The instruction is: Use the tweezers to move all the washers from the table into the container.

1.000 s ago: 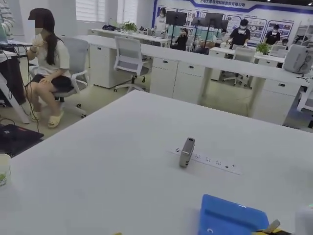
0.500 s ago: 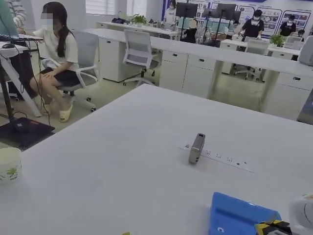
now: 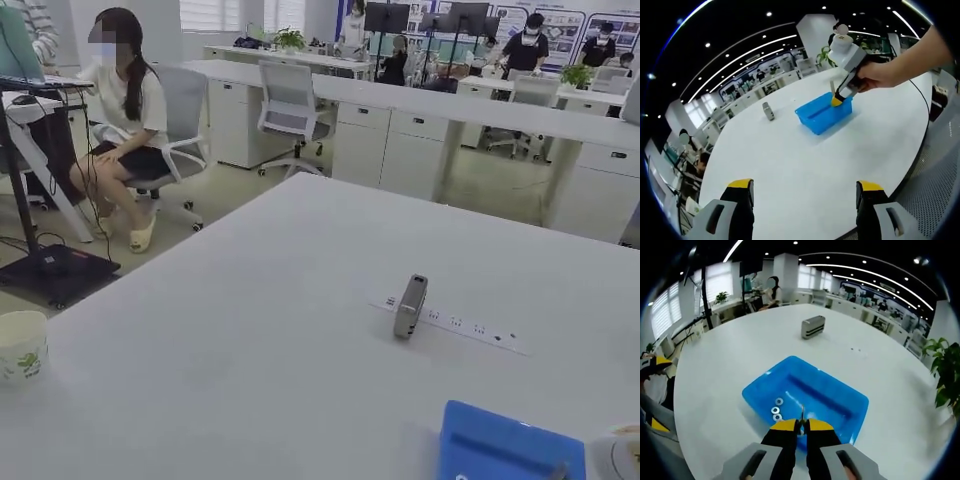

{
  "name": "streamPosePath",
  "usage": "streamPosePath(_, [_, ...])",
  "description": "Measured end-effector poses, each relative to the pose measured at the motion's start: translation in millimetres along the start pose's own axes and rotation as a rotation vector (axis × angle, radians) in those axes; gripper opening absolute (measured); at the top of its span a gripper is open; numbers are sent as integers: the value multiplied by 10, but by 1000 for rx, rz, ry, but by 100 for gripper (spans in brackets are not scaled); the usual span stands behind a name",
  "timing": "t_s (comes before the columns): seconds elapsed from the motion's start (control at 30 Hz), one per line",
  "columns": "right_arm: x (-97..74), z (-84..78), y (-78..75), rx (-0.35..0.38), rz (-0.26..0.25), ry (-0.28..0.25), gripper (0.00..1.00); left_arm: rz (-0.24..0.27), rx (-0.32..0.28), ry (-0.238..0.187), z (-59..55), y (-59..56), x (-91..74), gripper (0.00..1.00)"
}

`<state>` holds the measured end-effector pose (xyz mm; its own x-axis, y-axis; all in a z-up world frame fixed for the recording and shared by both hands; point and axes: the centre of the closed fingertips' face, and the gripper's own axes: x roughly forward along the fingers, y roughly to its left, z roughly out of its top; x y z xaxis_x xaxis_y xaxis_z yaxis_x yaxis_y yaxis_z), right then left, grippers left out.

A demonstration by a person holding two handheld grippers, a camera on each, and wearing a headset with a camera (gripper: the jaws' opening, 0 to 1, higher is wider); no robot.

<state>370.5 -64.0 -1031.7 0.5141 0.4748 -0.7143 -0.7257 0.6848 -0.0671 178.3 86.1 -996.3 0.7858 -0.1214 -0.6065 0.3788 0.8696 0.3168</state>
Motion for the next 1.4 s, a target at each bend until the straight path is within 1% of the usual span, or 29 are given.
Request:
streamPosePath(0.2, [8, -1, -14, 23, -1, -8, 2, 0, 3, 6, -16, -7, 17, 86])
streamPosePath(0.47, [13, 15, 12, -8, -3, -4, 3, -1, 7, 3, -5, -12, 7, 86])
streamPosePath(0.53, [7, 17, 19, -8, -3, -1, 3, -19, -1, -12, 29, -38, -4, 87])
streamPosePath(0.57, [-12, 32, 24, -5, -4, -4, 3, -26, -9, -28, 64, -43, -19, 88])
streamPosePath(0.63, [-44, 85, 2, 4, -17, -26, 3, -41, -20, -46, 100, -54, -35, 88])
streamPosePath(0.77, [-109, 175, -15, 37, -19, -56, 4, -77, -47, -55, 139, -82, -49, 89])
streamPosePath(0.8, [-140, 203, -12, 46, -15, -65, 4, -99, -58, -61, 167, -107, -63, 89])
streamPosePath(0.83, [-163, 217, -12, 52, -15, -69, 4, -109, -66, -68, 193, -114, -75, 88])
streamPosePath(0.9, [-228, 258, -3, 63, -9, -83, 4, -119, -83, -88, 280, -104, -113, 88])
streamPosePath(0.97, [-312, 299, -2, 57, -16, -99, 4, -127, -91, -118, 413, -87, -158, 88])
streamPosePath(1.0, [-353, 325, 1, 54, -11, -106, 4, -132, -89, -135, 492, -76, -186, 87])
streamPosePath(1.07, [-423, 384, 27, 68, 8, -130, 4, -144, -82, -154, 603, -66, -226, 87])
streamPosePath(1.13, [-537, 451, 70, 76, 27, -158, 4, -166, -74, -174, 731, -61, -270, 87])
streamPosePath(1.17, [-616, 497, 127, 76, 54, -180, 4, -191, -65, -188, 819, -76, -295, 86])
streamPosePath(1.2, [-666, 513, 163, 73, 71, -190, 4, -211, -63, -191, 871, -90, -309, 85])
streamPosePath(1.23, [-745, 526, 193, 68, 80, -198, 4, -240, -60, -201, 960, -113, -331, 82])
streamPosePath(1.3, [-852, 550, 242, 59, 98, -216, 4, -256, -51, -220, 1087, -114, -356, 80])
streamPosePath(1.37, [-951, 568, 316, 59, 136, -231, 4, -273, -42, -250, 1229, -122, -383, 79])
streamPosePath(1.4, [-1024, 572, 375, 65, 168, -240, 4, -310, -27, -271, 1337, -166, -423, 77])
